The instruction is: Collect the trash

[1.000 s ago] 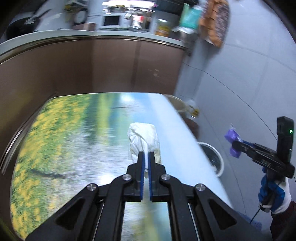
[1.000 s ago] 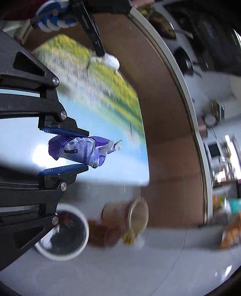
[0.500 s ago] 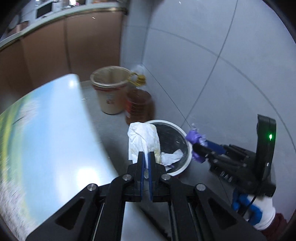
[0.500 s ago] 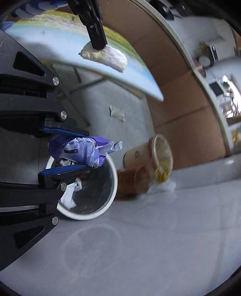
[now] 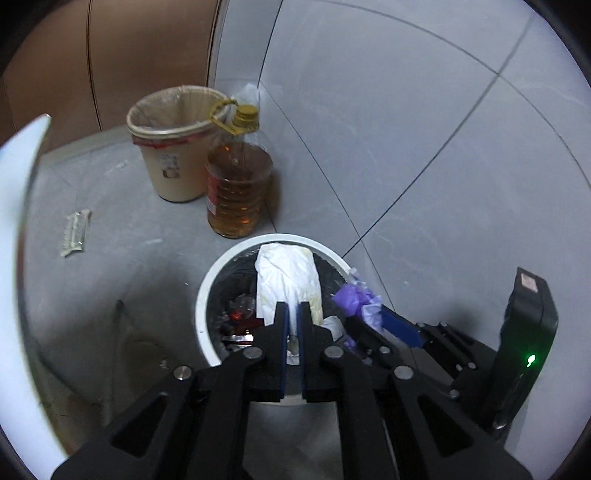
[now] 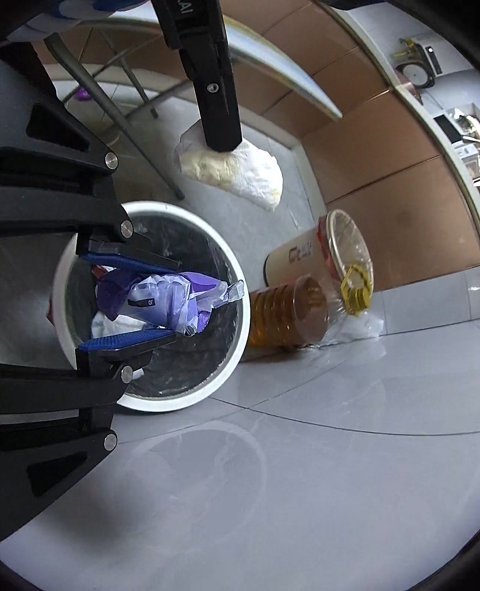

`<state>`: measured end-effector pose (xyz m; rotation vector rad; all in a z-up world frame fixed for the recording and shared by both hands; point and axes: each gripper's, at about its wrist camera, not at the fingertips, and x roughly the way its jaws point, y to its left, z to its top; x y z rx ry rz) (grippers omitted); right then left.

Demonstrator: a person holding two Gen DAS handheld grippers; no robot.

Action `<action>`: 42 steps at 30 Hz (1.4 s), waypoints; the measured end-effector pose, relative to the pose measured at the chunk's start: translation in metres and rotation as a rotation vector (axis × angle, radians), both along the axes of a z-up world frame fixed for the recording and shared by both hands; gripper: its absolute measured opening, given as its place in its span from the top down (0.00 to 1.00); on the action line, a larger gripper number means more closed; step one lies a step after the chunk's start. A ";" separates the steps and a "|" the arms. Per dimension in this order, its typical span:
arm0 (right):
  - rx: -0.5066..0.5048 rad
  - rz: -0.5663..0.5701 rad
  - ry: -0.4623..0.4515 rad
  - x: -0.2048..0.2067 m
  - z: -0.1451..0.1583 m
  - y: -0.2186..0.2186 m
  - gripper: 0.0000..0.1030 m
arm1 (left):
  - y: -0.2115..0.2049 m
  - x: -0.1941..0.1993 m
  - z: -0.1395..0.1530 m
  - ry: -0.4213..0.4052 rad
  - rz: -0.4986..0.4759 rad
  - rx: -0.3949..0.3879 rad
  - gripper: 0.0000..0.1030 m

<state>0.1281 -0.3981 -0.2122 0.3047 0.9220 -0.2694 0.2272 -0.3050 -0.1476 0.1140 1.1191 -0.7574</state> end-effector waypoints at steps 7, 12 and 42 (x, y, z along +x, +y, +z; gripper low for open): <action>-0.024 -0.031 0.051 0.012 -0.019 -0.010 0.52 | 0.006 0.012 -0.009 0.047 0.047 -0.056 0.63; -0.038 -0.042 0.042 0.002 -0.008 0.000 0.41 | 0.030 0.001 0.015 -0.005 0.090 -0.097 0.61; -0.298 0.288 -0.470 -0.099 0.243 0.237 0.00 | 0.312 -0.192 0.202 -0.678 0.665 0.029 0.25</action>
